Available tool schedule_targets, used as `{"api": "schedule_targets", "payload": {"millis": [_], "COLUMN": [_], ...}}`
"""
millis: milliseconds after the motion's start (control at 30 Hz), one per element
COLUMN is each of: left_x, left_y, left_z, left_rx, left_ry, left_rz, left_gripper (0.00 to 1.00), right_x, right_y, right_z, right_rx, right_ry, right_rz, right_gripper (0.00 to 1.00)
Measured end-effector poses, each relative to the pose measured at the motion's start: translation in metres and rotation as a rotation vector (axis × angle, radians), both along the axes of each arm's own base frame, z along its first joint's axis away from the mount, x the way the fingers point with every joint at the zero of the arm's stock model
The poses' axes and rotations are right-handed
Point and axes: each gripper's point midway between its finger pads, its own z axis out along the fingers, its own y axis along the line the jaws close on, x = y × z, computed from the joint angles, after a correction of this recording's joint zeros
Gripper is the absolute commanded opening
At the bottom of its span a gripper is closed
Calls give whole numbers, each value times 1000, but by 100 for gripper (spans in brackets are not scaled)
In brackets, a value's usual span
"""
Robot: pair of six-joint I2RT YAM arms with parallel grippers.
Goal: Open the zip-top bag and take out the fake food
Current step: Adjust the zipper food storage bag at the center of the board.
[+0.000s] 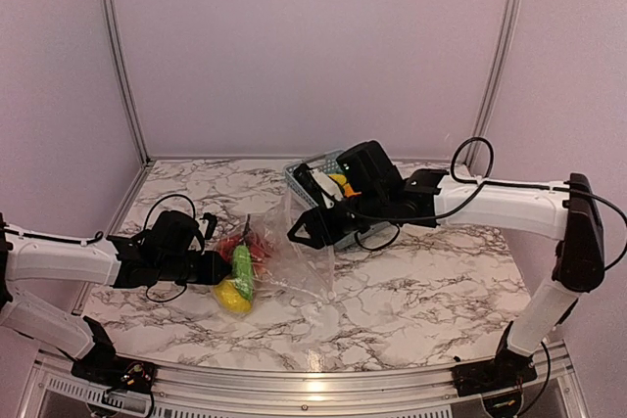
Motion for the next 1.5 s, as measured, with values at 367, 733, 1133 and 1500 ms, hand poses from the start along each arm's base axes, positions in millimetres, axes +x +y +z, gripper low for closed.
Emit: {"api": "schedule_targets", "payload": {"millis": [367,733,1133,1500], "left_x": [1,-1,0,6], "left_y": [0,-5,-38,-44], "left_z": [0,15,8,-5], "left_rx": [-1,-19,-27,-56], "left_ry": [-2,-39,-4,13], "left_rz": [0,-48,-141,-113], "left_gripper": [20,22,22,21], "right_x": [-6,-7,-11,-6], "right_y": [19,45,46,37], "right_z": [-28,51,49,44], "right_rx": [-56,118,127,101], "right_ry": [81,58,98,79], "right_rz": [46,102,101,55], "right_gripper": [0,0,0,4]}}
